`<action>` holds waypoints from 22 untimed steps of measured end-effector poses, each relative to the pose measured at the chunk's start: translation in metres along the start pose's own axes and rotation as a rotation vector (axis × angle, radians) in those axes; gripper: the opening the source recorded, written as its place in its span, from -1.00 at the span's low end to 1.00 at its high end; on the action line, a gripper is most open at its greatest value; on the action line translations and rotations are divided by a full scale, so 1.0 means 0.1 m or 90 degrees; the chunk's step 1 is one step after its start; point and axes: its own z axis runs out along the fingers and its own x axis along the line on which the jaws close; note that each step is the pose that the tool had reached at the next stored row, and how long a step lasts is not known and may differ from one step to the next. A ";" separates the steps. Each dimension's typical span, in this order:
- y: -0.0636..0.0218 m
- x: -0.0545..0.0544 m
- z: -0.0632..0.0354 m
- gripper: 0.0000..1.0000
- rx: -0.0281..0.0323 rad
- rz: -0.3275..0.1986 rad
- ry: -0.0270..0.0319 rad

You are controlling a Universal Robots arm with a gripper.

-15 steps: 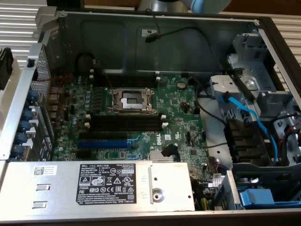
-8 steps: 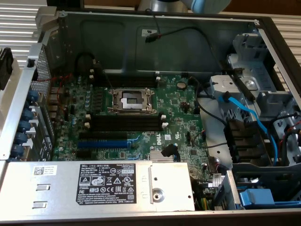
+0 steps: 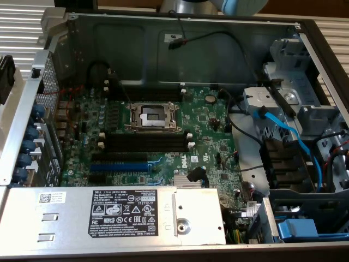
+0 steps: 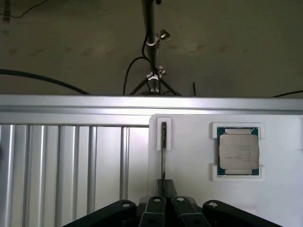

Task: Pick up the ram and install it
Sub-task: 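Pick up the ram and move it above insertion slot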

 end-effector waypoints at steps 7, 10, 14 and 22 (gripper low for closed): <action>-0.058 0.00 0.091 -0.80 0.0020 -0.008 0.0024; -0.062 0.00 0.127 -0.80 0.0034 -0.012 0.0038; -0.052 -0.01 0.160 -0.80 0.0037 -0.019 0.0054; -0.015 -0.04 0.204 -0.80 0.0043 -0.033 0.0081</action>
